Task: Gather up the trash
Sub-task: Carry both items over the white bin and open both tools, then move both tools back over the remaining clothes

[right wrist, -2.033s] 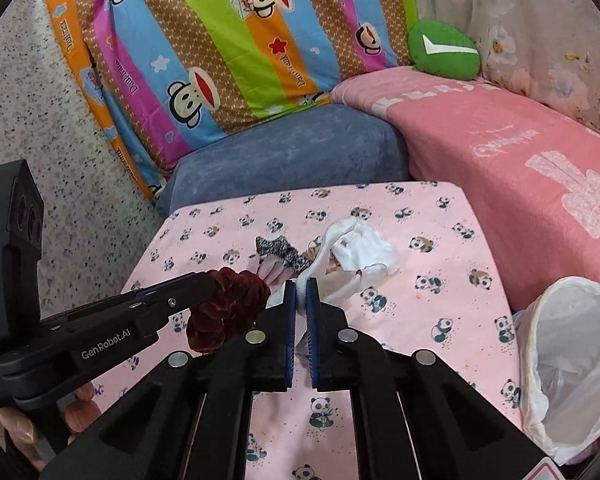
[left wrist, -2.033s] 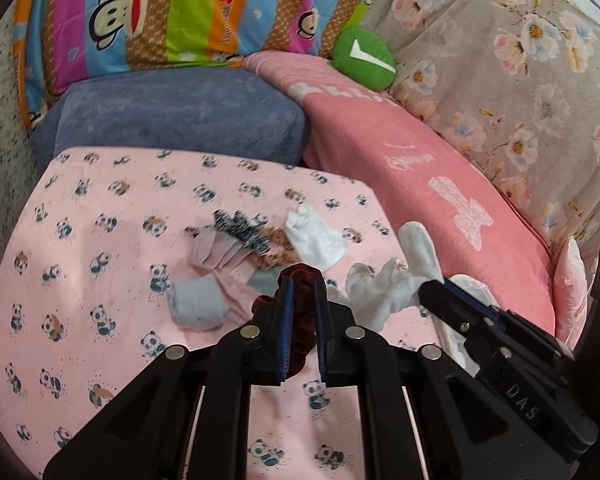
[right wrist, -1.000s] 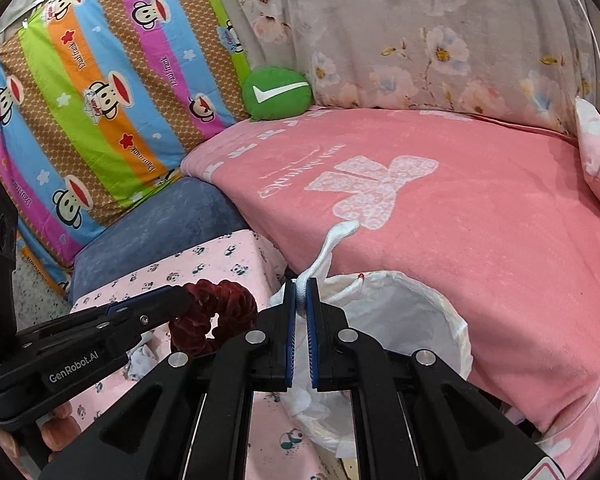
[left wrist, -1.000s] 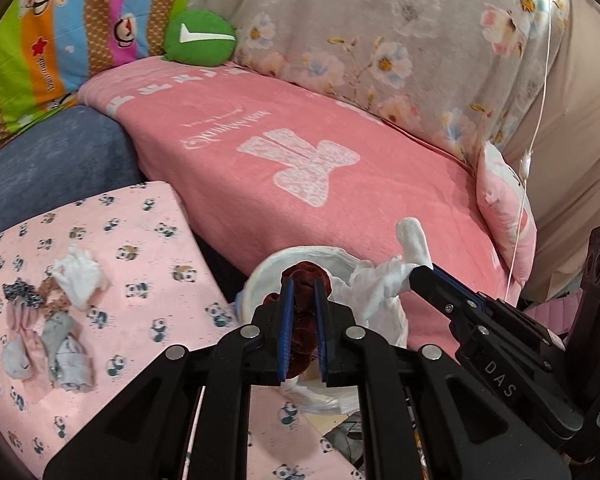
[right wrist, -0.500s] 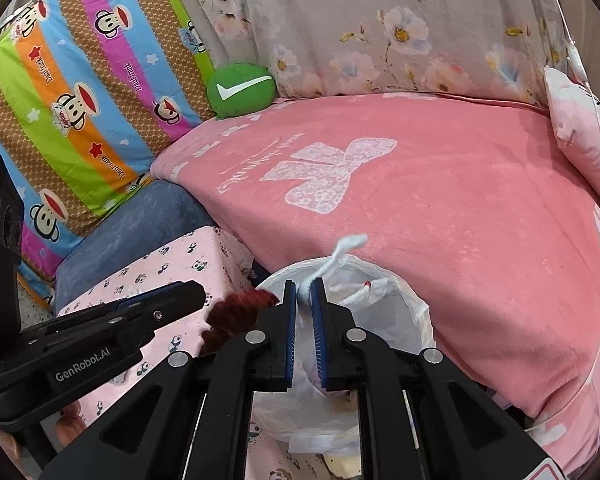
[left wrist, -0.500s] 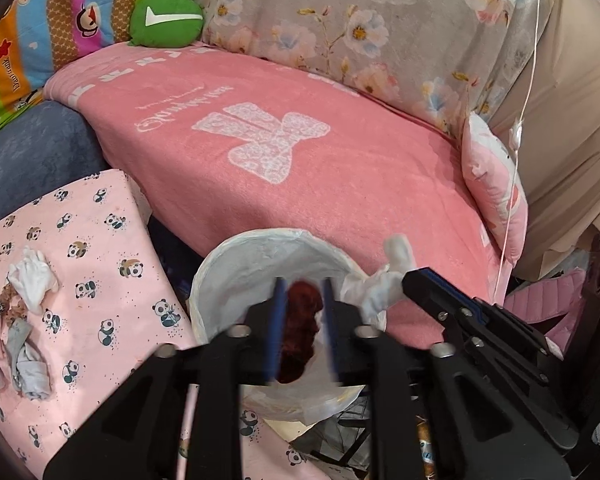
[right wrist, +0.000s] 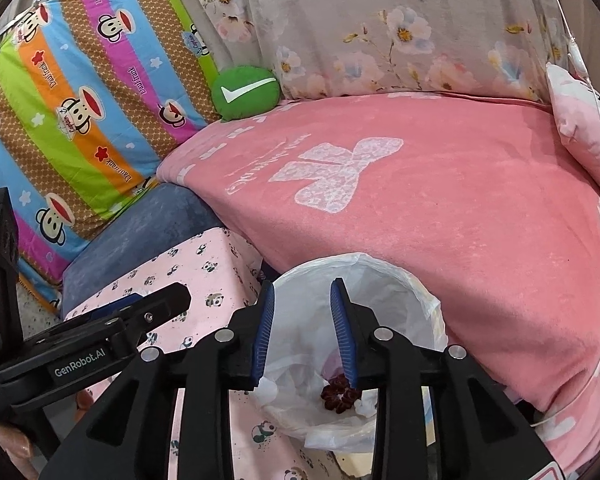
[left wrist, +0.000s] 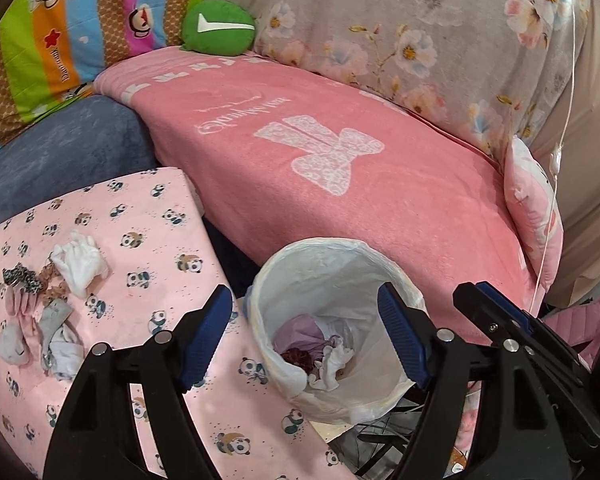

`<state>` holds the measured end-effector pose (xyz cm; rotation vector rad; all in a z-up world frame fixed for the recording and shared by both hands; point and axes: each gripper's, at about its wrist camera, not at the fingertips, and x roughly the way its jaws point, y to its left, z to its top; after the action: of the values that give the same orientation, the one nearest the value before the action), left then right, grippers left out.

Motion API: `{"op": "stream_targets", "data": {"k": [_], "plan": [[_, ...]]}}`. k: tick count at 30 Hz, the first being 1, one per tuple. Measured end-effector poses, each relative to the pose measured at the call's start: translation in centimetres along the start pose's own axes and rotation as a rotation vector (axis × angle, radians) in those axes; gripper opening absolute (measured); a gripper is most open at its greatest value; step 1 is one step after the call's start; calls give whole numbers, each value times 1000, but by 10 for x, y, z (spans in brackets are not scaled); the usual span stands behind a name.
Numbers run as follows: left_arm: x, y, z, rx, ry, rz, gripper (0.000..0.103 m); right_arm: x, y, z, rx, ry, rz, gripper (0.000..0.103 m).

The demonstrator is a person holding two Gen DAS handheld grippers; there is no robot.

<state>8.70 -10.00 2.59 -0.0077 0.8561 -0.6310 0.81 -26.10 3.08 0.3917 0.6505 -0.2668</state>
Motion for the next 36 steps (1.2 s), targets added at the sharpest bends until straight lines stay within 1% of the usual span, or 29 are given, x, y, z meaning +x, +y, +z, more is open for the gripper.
{"op": "stream_targets", "data": {"k": [5,10,20,29,36], "plan": [[-7,18,-5,-38,-9,25,72,3,15,-5,-23,13,21,35],[-14,37,-10,-50,-19,85,72,8,37,-10,-53,31,48,35],[-31,85,-21,-126,-35,183,72,20,83,-22,-116,71,100,36],[-38,136,-38,-223,-11,252,73,32,129,-38,-183,115,147,36],[-48,166,-48,-262,-7,305,73,42,166,-53,-234,150,181,36]]}}
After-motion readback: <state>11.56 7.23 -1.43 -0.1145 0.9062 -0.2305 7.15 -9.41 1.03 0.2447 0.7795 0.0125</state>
